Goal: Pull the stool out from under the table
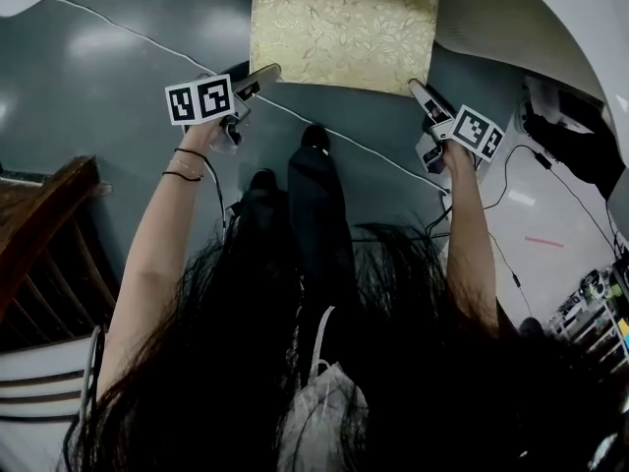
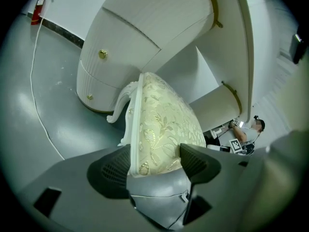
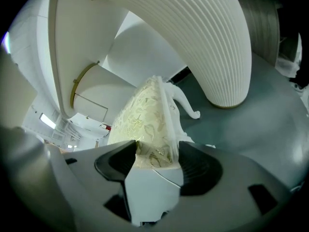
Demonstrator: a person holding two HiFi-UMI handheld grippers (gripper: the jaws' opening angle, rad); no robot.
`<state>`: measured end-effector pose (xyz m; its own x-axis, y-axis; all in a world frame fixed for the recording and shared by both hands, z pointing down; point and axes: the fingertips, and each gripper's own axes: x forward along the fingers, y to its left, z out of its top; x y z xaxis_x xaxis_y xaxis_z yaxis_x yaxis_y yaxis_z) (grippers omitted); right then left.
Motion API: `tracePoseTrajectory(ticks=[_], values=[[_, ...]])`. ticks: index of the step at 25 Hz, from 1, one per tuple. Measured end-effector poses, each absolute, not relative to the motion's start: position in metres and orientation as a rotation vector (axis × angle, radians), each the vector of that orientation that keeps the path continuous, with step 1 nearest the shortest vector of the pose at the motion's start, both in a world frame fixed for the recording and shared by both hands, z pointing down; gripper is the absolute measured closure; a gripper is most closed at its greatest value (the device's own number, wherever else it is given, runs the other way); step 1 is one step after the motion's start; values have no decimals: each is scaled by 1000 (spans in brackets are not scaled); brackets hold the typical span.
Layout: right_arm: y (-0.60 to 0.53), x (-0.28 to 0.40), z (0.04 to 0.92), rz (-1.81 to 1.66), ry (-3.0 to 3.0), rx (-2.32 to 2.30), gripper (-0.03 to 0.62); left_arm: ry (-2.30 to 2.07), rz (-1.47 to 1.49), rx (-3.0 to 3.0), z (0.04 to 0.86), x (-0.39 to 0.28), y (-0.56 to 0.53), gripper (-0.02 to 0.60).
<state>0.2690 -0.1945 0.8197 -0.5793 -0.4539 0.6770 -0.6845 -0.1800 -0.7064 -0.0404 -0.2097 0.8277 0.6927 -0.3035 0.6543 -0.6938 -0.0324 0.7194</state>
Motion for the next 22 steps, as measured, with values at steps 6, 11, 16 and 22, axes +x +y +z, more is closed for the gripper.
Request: tracePoseTrajectory(ticks=[6, 11, 16, 22], values=[[-178, 268, 820, 1901, -1841, 1367, 309, -759, 444, 1600, 830, -40, -210, 249], [-192, 268, 815, 1856, -1913, 1356, 309, -806, 407, 1632, 822, -42, -214, 249], [-189, 266, 814, 1846, -1941, 1327, 309, -833, 407, 1628, 817, -44, -205, 249], [-214, 271, 816, 1762, -2017, 1290, 309, -874, 351, 1642, 825, -40, -212, 249]])
